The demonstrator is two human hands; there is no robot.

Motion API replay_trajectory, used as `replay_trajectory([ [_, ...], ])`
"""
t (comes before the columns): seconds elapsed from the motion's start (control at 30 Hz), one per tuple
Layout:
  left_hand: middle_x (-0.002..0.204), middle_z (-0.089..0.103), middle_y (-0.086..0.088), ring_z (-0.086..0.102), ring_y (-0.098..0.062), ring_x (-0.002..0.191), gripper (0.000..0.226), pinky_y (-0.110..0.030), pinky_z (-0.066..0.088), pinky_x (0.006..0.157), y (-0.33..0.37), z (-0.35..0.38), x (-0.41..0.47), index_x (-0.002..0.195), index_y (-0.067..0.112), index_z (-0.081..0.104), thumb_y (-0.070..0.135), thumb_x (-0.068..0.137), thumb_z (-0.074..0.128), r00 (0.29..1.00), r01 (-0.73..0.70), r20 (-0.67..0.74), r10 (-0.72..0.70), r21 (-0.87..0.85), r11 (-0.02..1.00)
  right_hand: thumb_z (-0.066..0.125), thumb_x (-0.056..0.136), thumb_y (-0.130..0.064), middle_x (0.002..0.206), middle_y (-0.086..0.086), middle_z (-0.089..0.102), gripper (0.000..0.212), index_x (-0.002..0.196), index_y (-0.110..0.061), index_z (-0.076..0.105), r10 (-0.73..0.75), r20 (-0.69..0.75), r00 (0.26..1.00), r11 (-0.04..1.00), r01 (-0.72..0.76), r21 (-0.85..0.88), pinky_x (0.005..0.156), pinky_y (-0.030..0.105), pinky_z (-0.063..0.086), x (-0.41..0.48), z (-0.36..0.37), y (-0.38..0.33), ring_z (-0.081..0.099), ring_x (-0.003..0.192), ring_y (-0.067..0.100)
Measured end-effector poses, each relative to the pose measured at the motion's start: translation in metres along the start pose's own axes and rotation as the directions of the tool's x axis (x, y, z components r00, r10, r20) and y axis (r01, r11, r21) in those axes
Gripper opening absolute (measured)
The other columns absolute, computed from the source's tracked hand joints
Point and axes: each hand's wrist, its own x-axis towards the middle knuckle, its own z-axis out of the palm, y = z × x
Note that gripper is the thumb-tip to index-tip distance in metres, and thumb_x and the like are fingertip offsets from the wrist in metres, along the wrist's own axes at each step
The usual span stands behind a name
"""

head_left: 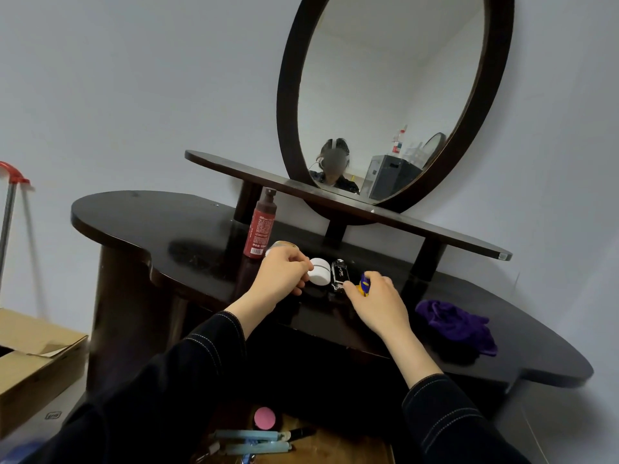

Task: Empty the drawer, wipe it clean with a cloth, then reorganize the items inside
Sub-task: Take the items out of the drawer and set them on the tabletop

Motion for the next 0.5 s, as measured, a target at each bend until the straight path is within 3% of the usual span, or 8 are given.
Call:
replay_trajectory([
  [0.13, 0.072, 0.064, -0.009, 0.059, -0.015, 0.062, 0.016, -0.022, 0.051, 0.051, 0.001, 0.000, -0.002, 0.093, -0.002, 0.068, 0.001, 0.091, 0.053, 1.000, 0.004, -0.003, -0.004, 0.008, 1.000, 0.051, 0.092, -0.063, 0.124, -0.001, 0.055, 0.053, 0.129, -0.025, 0.053, -0.064, 0.096, 0.993, 0.992, 0.074, -0.106, 0.077, 0.034, 0.045, -0.005, 0.000, -0.004, 0.057, 0.107, 0.021],
  [0.3, 0.073, 0.065, -0.009, 0.059, -0.015, 0.061, 0.016, -0.022, 0.052, 0.052, 0.002, -0.001, -0.003, 0.093, -0.002, 0.069, 0.002, 0.091, 0.054, 1.000, -0.012, -0.007, 0.012, 0.017, 1.000, 0.054, 0.096, -0.053, 0.140, 0.002, 0.048, 0.060, 0.145, -0.023, 0.037, -0.072, 0.118, 0.990, 0.995, 0.079, -0.055, 0.082, 0.034, 0.043, -0.015, -0.004, -0.007, 0.052, 0.122, 0.023],
  [0.4, 0.075, 0.066, -0.011, 0.060, -0.016, 0.062, 0.016, -0.026, 0.053, 0.055, 0.002, -0.003, -0.010, 0.092, -0.002, 0.069, 0.002, 0.091, 0.053, 1.000, -0.020, -0.010, 0.020, 0.005, 1.000, 0.054, 0.097, -0.048, 0.145, 0.002, 0.044, 0.060, 0.148, -0.021, 0.035, -0.061, 0.051, 0.997, 0.994, 0.065, -0.083, 0.080, 0.033, 0.043, -0.036, -0.009, -0.009, 0.052, 0.123, 0.024],
  [0.47, 0.077, 0.067, -0.013, 0.063, -0.018, 0.067, 0.016, -0.031, 0.057, 0.062, 0.003, -0.004, -0.020, 0.089, 0.000, 0.069, 0.001, 0.090, 0.053, 0.998, -0.056, 0.012, 0.056, 0.039, 0.998, 0.050, 0.096, -0.046, 0.132, -0.003, 0.054, 0.043, 0.135, -0.026, 0.048, -0.034, -0.088, 0.996, 0.996, 0.027, -0.079, 0.073, 0.032, 0.039, -0.060, -0.009, -0.011, 0.057, 0.107, 0.019],
  [0.5, 0.081, 0.070, -0.012, 0.065, -0.018, 0.076, 0.017, -0.033, 0.057, 0.071, 0.002, -0.004, -0.027, 0.088, 0.003, 0.070, 0.001, 0.088, 0.053, 0.993, -0.116, 0.044, 0.111, 0.135, 0.984, 0.047, 0.096, -0.044, 0.122, -0.006, 0.059, 0.036, 0.126, -0.027, 0.056, -0.038, -0.190, 0.981, 0.994, 0.018, -0.106, 0.071, 0.032, 0.038, -0.075, -0.006, -0.012, 0.059, 0.102, 0.019],
])
